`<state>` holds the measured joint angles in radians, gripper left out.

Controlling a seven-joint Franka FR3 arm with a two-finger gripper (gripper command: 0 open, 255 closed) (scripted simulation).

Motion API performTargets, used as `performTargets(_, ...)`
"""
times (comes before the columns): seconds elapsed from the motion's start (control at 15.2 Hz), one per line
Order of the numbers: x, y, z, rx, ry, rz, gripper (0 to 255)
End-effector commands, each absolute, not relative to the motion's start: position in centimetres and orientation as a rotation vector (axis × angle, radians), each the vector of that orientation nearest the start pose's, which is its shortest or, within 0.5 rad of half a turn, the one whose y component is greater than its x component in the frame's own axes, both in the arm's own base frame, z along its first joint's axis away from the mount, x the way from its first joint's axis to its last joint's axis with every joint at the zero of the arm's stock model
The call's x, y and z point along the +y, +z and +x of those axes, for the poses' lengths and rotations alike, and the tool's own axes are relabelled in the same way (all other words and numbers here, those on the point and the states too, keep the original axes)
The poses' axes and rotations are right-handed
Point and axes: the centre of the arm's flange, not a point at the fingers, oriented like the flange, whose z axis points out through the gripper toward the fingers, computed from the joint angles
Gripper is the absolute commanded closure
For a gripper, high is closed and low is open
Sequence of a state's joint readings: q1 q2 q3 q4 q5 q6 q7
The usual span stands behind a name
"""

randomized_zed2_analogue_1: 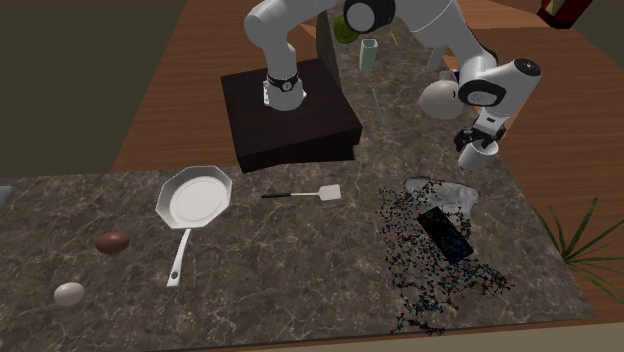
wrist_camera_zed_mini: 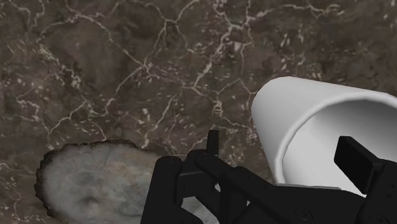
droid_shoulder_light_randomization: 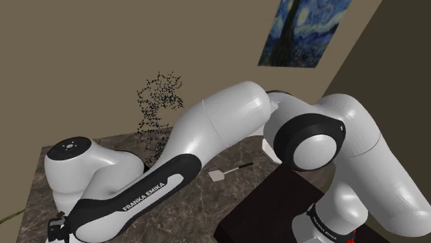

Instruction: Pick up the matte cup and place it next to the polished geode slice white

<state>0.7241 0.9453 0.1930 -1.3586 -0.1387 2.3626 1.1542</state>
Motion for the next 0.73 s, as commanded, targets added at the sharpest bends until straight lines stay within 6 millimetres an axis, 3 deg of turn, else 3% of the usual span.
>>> performTargets(0.0, 56.6, 18.3, 47.8, 0.344, 0.008, -3.029, 0)
performTargets(0.13, 56.4, 20.7, 47.8, 0.344, 0.008, -3.029, 0)
performTargets(0.66, 56.4, 20.7, 47.8, 0.344, 0.008, -3.029, 0)
